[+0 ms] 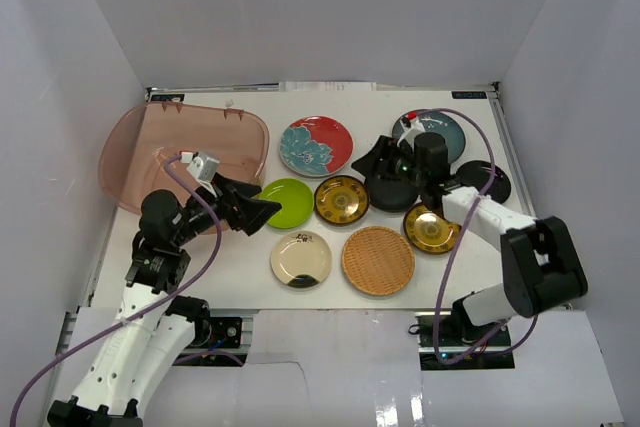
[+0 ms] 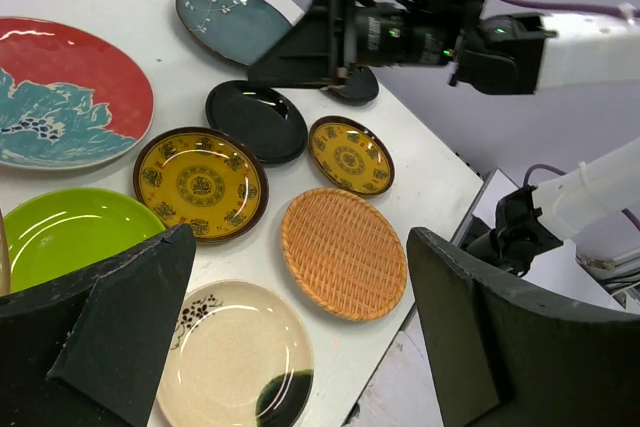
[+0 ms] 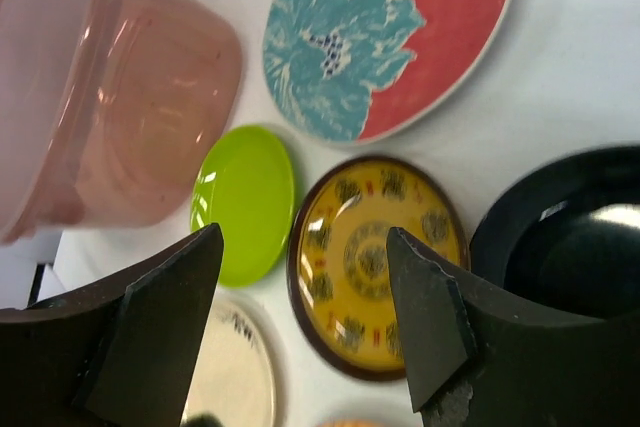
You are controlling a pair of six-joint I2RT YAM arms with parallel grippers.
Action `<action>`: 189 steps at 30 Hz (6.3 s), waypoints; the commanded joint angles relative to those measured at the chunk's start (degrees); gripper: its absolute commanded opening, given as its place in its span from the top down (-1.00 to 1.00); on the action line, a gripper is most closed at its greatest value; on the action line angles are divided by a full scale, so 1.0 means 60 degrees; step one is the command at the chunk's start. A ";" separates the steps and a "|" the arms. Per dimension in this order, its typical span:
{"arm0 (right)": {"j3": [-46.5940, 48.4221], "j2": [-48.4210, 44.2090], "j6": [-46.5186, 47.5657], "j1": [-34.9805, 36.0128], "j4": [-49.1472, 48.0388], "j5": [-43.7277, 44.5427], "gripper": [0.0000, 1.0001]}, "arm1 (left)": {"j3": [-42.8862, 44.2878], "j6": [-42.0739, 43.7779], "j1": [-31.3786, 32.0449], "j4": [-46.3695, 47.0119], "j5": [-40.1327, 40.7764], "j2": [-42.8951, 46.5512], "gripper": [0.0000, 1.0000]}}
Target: Place the plates into the plastic bin on the countertop
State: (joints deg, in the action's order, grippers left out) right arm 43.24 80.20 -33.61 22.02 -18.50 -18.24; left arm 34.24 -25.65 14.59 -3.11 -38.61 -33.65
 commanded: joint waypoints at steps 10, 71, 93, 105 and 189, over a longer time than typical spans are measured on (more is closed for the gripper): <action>0.3337 0.3945 -0.0580 0.0080 -0.0681 0.1707 -0.42 | 0.0197 0.0232 0.0513 -0.0243 -0.0083 0.0378 -0.96; -0.0600 -0.1180 -0.6103 -0.1458 -0.5500 -0.3523 0.85 | 0.4284 -0.2067 0.0542 -0.0024 0.0269 -0.6989 0.62; -0.0835 -0.1267 -0.5080 -0.1180 -0.4755 -0.3713 -0.15 | 0.4679 -0.2344 -0.0011 -0.0287 0.0913 -0.6566 1.00; -0.1860 -0.3596 -0.2017 -0.1209 -0.1518 -0.3040 -0.79 | 0.4928 -0.3889 -0.4906 -0.1410 0.1976 -0.4457 1.00; -0.0334 -0.0167 -0.4799 -0.4096 -0.4270 -0.1528 0.85 | 0.5365 -0.1017 0.0860 -0.0225 0.0276 -0.6665 -0.93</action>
State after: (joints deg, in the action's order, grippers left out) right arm 42.15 86.50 -62.33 -3.88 -30.83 -17.69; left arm 60.88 -35.33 15.16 0.67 -41.87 -72.60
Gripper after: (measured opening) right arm 0.130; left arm 0.968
